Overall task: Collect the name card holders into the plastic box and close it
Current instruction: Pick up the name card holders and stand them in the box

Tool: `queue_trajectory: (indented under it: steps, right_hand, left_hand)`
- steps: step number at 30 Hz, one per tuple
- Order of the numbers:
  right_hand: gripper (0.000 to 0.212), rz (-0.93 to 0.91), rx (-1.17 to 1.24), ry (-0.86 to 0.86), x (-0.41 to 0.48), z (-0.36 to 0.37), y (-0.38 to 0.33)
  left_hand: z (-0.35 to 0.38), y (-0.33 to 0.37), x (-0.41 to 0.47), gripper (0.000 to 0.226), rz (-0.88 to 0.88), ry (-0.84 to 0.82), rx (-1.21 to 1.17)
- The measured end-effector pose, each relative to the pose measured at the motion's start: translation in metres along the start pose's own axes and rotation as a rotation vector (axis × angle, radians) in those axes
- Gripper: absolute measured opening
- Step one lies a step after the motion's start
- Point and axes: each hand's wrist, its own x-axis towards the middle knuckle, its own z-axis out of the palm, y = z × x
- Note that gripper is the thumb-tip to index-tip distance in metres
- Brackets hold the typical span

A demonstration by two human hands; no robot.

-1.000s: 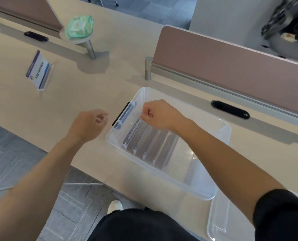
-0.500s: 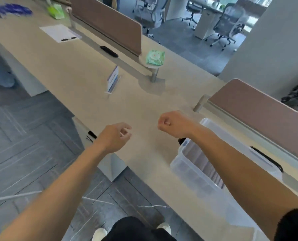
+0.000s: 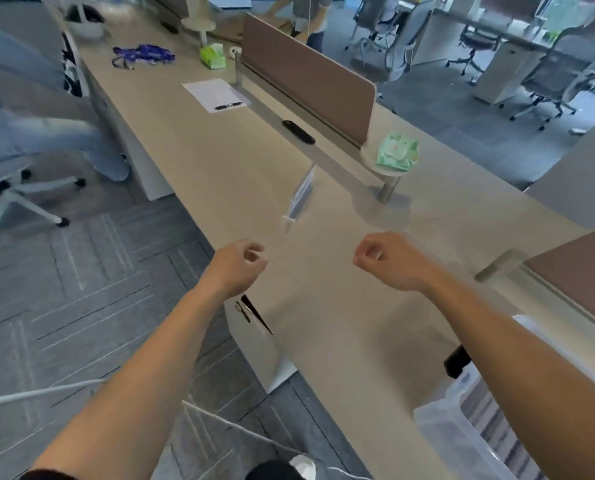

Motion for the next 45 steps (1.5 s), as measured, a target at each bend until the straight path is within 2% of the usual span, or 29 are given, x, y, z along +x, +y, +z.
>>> queue_trajectory:
  steps: [4, 9, 13, 16, 21, 24, 27, 30, 33, 38, 45]
  right_hand:
    - [0.028, 0.006, 0.172, 0.058, 0.059, 0.012, 0.025]
    - [0.017, 0.064, 0.291, 0.166, 0.141, 0.020, 0.023]
    - [0.020, 0.111, 0.290, 0.175, 0.224, 0.030, 0.023]
    - [0.027, 0.190, 0.218, 0.122, 0.285, 0.035, 0.022]
    - [0.029, 0.261, 0.093, 0.030, 0.382, 0.052, 0.031]
    - [0.048, 0.321, 0.068, 0.013, 0.424, 0.061, 0.033]
    - [0.061, 0.346, 0.117, 0.028, 0.458, 0.071, 0.042]
    - [0.063, 0.376, 0.185, 0.015, 0.484, 0.083, 0.056]
    - [0.057, 0.393, 0.282, 0.032, 0.498, 0.094, 0.068]
    - [0.020, 0.418, 0.499, 0.142, 0.504, 0.102, 0.076]
    - [0.014, 0.330, 0.681, 0.300, 0.469, 0.075, 0.061]
  left_hand:
    - [0.002, -0.002, 0.035, 0.029, -0.068, 0.069, -0.007]
    - [0.018, -0.006, 0.096, 0.033, -0.114, 0.155, -0.123]
    - [0.040, -0.013, 0.156, 0.055, -0.176, 0.222, -0.214]
    - [0.066, -0.013, 0.204, 0.065, -0.196, 0.205, -0.292]
    - [0.102, -0.021, 0.271, 0.062, -0.220, 0.183, -0.390]
    - [0.117, -0.031, 0.302, 0.058, -0.223, 0.179, -0.340]
    - [0.128, -0.034, 0.322, 0.055, -0.208, 0.185, -0.323]
    - [0.136, -0.032, 0.339, 0.055, -0.144, 0.185, -0.319]
    - [0.144, -0.032, 0.353, 0.040, -0.062, 0.222, -0.318]
    - [0.144, -0.031, 0.359, 0.037, -0.036, 0.175, -0.426]
    - [0.117, -0.008, 0.328, 0.038, 0.032, 0.169, -0.450]
